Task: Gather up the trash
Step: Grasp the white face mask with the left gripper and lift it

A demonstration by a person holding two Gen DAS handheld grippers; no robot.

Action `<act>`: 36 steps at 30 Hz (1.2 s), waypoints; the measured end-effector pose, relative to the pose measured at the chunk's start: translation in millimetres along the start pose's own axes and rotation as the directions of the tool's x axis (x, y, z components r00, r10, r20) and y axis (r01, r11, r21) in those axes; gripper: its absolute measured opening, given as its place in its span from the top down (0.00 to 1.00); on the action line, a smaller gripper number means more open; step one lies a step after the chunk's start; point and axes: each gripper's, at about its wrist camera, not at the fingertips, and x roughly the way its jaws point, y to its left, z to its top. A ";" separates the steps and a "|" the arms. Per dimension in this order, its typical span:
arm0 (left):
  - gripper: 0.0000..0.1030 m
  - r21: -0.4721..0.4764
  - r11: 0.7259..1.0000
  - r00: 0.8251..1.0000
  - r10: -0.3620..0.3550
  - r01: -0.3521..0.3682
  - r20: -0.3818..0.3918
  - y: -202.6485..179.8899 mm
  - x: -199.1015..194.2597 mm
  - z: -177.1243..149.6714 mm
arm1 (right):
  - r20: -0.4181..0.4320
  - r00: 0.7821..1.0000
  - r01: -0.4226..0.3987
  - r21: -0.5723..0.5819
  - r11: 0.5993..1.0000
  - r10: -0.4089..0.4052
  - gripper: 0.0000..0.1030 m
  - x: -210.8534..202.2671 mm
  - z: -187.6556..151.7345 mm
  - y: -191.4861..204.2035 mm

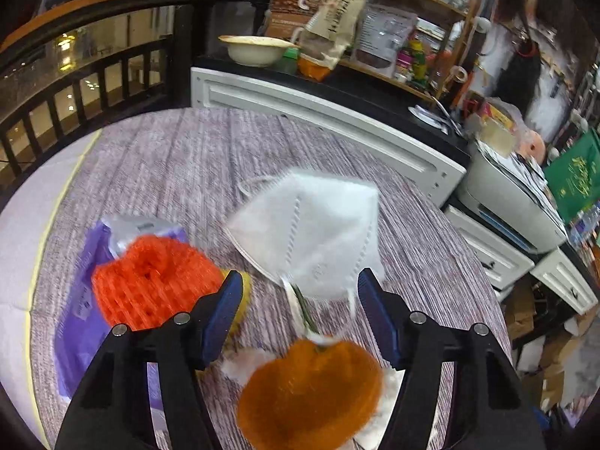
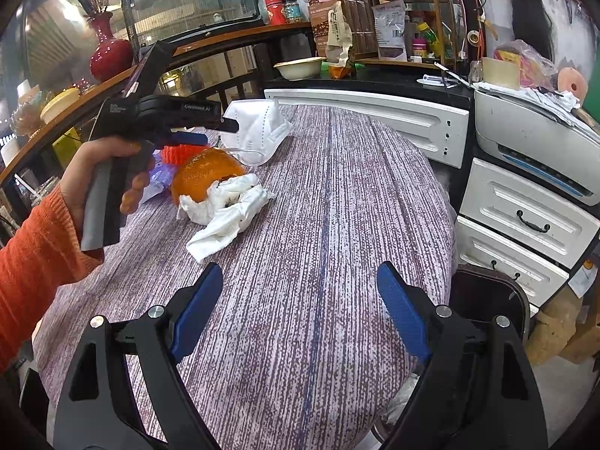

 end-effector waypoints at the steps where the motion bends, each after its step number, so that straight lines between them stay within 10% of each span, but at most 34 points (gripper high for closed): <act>1: 0.39 0.007 1.000 1.000 0.016 -0.017 0.018 -0.4 -0.3 4.7 | -0.002 1.000 -0.001 0.002 1.000 0.001 0.19 1.1 -0.1 -0.1; 12: 0.10 0.204 0.979 1.000 -0.024 0.021 0.011 -2.7 32.0 46.4 | -0.035 0.999 0.007 0.011 1.000 -0.007 0.19 10.3 -3.2 -6.9; 19: 0.75 0.268 0.959 0.996 -0.079 0.088 -0.044 -5.9 43.4 39.3 | -0.028 1.000 0.013 0.003 1.000 -0.013 0.19 12.3 3.6 -6.1; 22: 0.88 0.264 0.960 0.995 -0.096 0.094 -0.004 -4.7 31.6 37.8 | -0.033 0.999 0.010 0.003 1.000 -0.010 0.19 16.0 4.8 -5.5; 36: 0.91 0.143 0.986 0.953 -0.118 0.081 0.278 9.7 -86.3 40.3 | -0.034 0.998 -0.048 0.002 0.999 0.048 0.19 28.0 15.6 12.7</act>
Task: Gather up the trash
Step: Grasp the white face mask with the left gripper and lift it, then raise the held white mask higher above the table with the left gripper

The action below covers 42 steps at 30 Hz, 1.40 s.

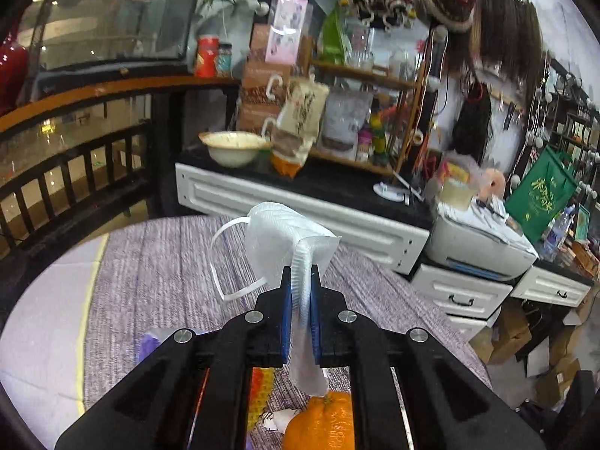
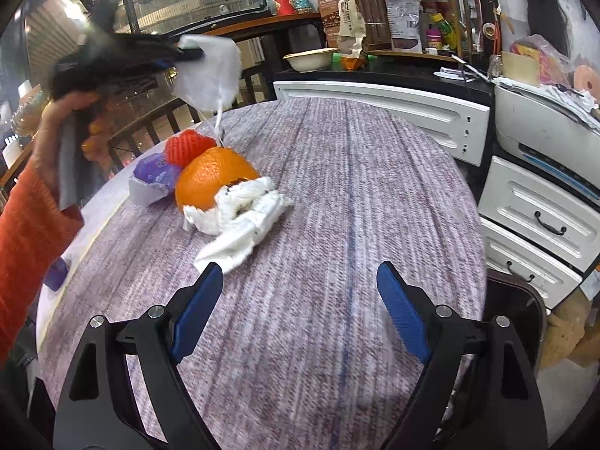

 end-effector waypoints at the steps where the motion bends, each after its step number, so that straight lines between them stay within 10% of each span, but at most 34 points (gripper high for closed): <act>1: 0.91 0.004 1.000 1.000 0.006 -0.006 0.020 -1.3 -9.2 1.6 | -0.001 1.000 -0.008 0.003 1.000 0.008 0.19 1.6 1.8 1.9; 16: 0.91 0.065 0.994 0.986 -0.092 0.084 0.138 -34.3 -92.2 -1.3 | 0.067 0.993 -0.089 -0.105 0.991 0.096 0.19 16.1 45.1 65.7; 30: 0.91 0.070 0.996 0.997 -0.058 0.055 0.046 -20.8 -68.2 -52.7 | 0.041 0.995 -0.082 -0.107 0.991 0.086 0.19 20.7 38.7 66.6; 42: 0.91 0.066 0.998 0.989 -0.018 0.008 0.148 -10.7 -103.5 -69.3 | 0.025 0.996 -0.088 -0.090 0.992 0.090 0.19 22.1 28.3 61.6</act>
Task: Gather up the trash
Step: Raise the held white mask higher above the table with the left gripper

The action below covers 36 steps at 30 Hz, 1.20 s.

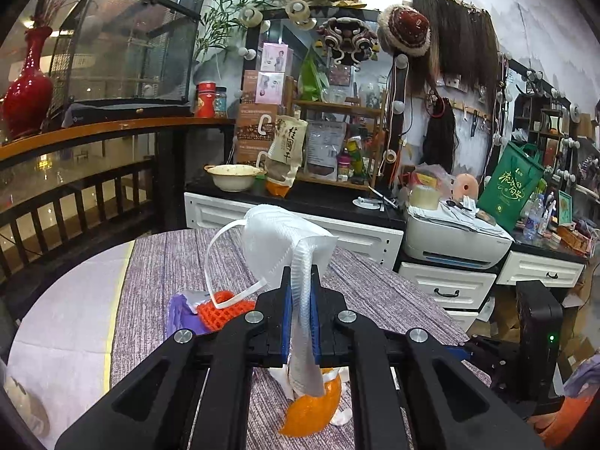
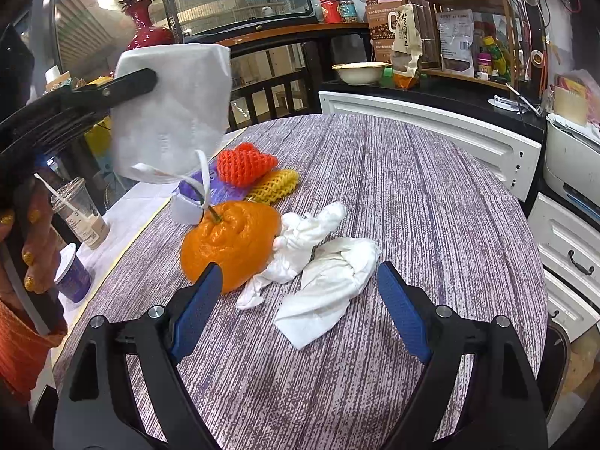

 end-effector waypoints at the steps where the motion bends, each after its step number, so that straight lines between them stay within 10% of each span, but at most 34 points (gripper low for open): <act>1: 0.91 -0.002 1.000 1.000 0.010 -0.010 0.009 0.3 -3.8 -1.7 | 0.000 1.000 0.001 0.000 1.000 -0.001 0.19 0.2 -0.2 0.3; 13: 0.91 -0.076 0.995 0.998 0.059 -0.057 0.020 13.3 -11.5 -10.9 | 0.000 1.000 -0.004 0.004 1.000 0.004 0.19 -3.6 -3.5 1.9; 36: 0.91 0.298 0.954 1.000 0.018 -0.015 -0.006 8.4 49.6 1.4 | -0.027 1.000 -0.003 0.017 1.000 0.003 0.19 -7.7 -18.8 0.9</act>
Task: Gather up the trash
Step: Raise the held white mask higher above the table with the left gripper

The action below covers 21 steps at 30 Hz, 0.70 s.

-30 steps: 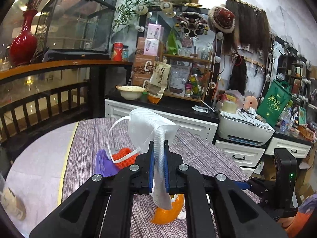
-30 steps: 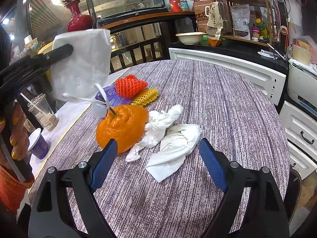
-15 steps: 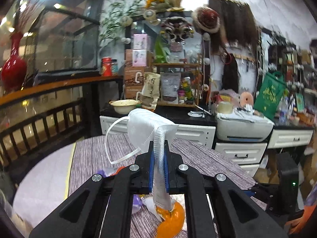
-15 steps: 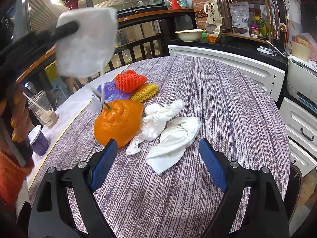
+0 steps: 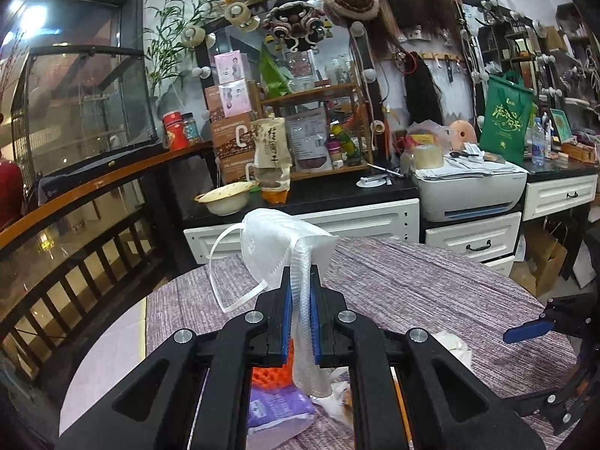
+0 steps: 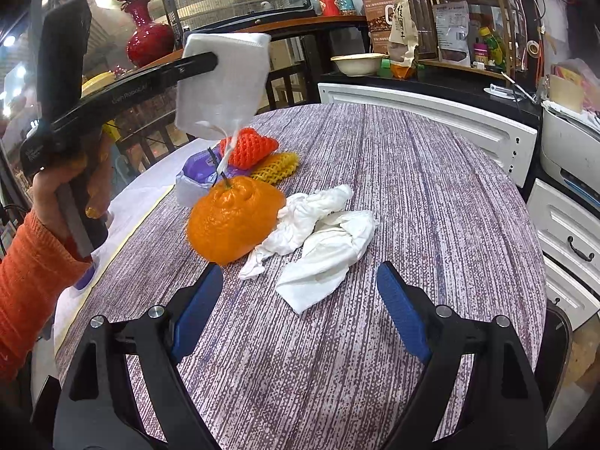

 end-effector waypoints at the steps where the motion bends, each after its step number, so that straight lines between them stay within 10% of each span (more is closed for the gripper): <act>1: 0.91 0.001 1.000 1.000 -0.009 0.009 0.000 3.3 0.2 0.7 | -0.002 1.000 -0.002 0.000 1.000 0.002 0.19 1.0 0.0 0.5; 12: 0.91 0.316 0.948 0.993 -0.006 0.042 -0.114 -0.7 11.7 -3.5 | 0.001 1.000 -0.026 -0.011 1.000 0.026 0.19 -3.0 -0.2 9.7; 21: 0.91 0.300 0.951 0.996 -0.060 0.076 -0.061 1.6 -18.4 1.4 | -0.004 0.999 -0.035 0.000 0.999 0.035 0.19 -1.6 -1.2 10.0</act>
